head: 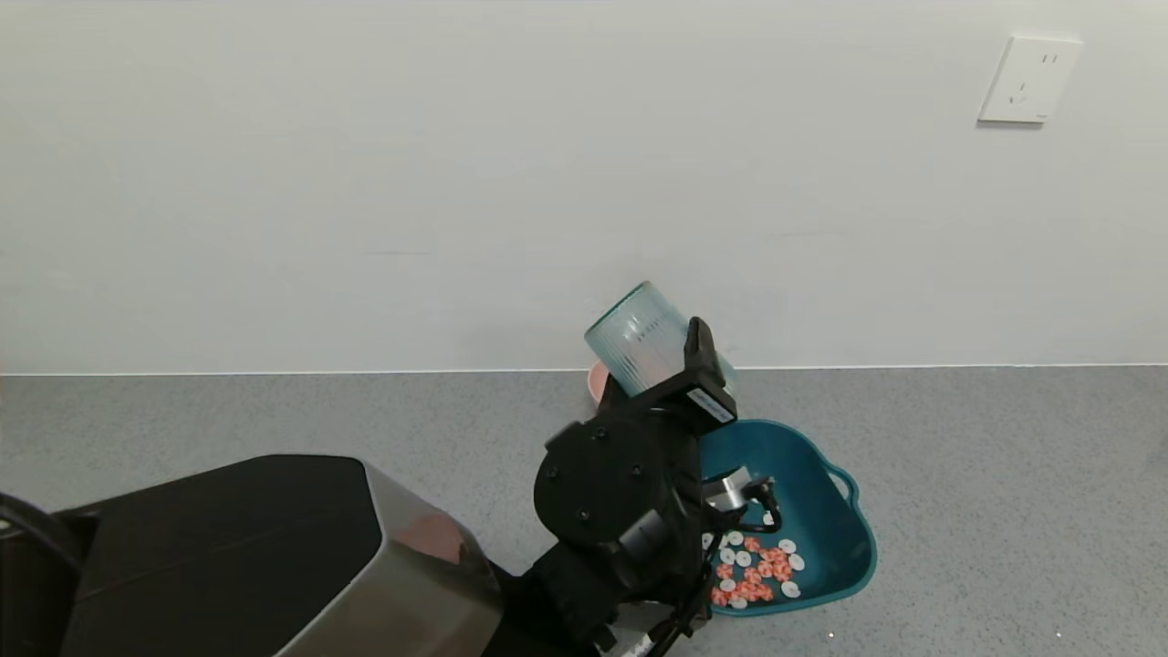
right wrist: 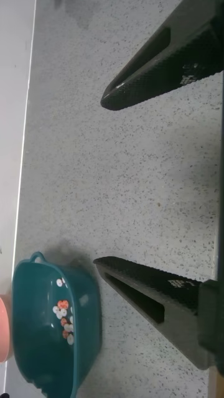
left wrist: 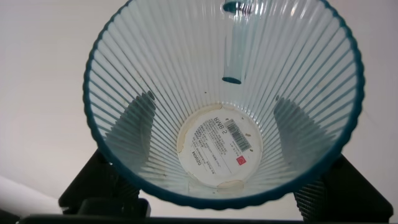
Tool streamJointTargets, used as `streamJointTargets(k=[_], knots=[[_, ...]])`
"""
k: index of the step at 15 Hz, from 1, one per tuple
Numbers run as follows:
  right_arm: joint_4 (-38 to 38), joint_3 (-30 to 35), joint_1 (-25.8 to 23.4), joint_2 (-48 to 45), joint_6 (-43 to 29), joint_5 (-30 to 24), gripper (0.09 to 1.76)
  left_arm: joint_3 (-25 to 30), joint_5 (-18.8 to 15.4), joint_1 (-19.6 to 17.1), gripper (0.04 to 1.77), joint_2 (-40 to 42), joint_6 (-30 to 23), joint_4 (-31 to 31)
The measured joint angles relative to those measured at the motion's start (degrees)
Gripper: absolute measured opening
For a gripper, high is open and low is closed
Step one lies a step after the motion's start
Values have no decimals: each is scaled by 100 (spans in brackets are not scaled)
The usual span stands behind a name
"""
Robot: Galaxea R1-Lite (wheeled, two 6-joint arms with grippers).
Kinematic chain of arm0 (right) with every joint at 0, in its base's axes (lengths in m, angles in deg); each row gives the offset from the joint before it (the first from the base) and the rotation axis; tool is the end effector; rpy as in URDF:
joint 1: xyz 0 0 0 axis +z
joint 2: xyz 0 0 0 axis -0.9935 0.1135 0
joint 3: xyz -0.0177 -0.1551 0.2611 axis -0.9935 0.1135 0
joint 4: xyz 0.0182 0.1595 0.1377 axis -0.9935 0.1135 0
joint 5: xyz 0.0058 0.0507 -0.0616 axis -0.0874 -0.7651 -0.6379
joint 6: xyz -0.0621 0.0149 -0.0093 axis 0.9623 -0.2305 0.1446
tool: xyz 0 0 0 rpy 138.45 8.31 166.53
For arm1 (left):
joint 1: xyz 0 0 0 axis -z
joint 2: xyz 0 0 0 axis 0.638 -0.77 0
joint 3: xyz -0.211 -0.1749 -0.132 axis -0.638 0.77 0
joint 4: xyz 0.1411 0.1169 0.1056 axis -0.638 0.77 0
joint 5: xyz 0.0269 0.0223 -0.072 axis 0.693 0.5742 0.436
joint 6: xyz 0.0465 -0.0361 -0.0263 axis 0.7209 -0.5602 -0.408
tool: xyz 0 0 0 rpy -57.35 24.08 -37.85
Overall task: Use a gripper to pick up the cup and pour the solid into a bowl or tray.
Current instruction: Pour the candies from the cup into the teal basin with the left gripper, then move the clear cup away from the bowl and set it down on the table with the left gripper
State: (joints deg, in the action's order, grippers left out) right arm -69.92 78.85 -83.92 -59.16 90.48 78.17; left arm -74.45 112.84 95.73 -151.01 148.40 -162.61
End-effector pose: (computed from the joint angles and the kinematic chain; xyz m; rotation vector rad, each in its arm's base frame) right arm 0.0379 0.0008 0.0751 -0.0329 0.0022 0.0100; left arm 0.2829 -0.3326 0.1401 2.3397 -0.2029 0.2513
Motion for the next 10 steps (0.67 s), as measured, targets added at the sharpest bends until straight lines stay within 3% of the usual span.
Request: streamJointTargets(k=[2, 3, 7, 10], knots=[[0, 0, 0, 0, 0, 2, 171, -49, 911, 157, 132, 24, -349, 1], [2, 0, 0, 0, 1, 0, 171, -55, 1075, 229, 132, 93, -430, -2], [2, 0, 0, 0, 0, 0, 171, -46, 1414, 157, 132, 394, -1202, -5], [0, 0, 0, 0, 1, 2, 171, 199, 1467, 2, 132, 622, -1977, -2]])
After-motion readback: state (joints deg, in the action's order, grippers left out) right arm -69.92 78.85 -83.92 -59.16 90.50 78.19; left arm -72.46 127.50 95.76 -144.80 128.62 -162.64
